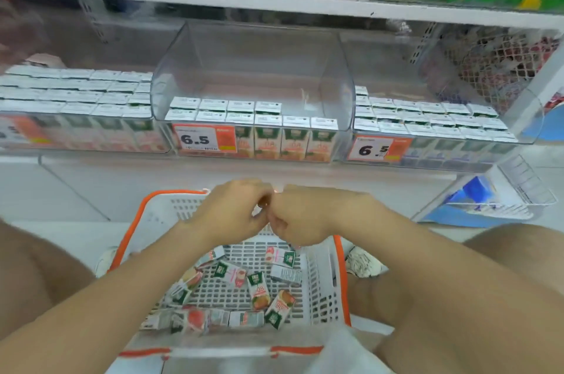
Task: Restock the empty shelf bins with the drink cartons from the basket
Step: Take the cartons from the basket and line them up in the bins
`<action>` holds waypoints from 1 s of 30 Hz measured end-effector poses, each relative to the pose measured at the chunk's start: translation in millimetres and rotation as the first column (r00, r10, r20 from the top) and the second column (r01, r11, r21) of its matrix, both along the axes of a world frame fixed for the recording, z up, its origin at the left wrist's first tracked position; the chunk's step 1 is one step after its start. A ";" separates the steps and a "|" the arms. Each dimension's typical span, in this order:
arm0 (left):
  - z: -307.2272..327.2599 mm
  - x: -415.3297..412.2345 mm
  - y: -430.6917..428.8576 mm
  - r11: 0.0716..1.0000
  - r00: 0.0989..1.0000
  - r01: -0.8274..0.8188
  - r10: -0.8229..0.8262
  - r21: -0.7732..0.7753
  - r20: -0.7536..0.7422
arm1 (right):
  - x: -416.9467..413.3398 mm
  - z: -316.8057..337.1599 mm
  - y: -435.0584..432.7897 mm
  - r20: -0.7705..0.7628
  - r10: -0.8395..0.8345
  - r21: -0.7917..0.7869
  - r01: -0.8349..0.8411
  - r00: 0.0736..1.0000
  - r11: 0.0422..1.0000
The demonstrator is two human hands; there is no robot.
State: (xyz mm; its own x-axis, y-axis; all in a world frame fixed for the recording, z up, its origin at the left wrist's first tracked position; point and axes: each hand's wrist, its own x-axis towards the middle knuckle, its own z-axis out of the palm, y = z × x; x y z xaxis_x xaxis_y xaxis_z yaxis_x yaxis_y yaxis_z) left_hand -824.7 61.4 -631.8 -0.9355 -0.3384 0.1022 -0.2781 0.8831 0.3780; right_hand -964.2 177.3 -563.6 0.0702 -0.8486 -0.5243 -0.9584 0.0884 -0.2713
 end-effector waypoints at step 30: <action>-282.7 62.2 -20.4 0.953 0.685 -0.259 0.068 0.155 0.725 | 50.1 -338.9 -25.8 -0.132 0.076 0.122 -0.060 0.988 0.991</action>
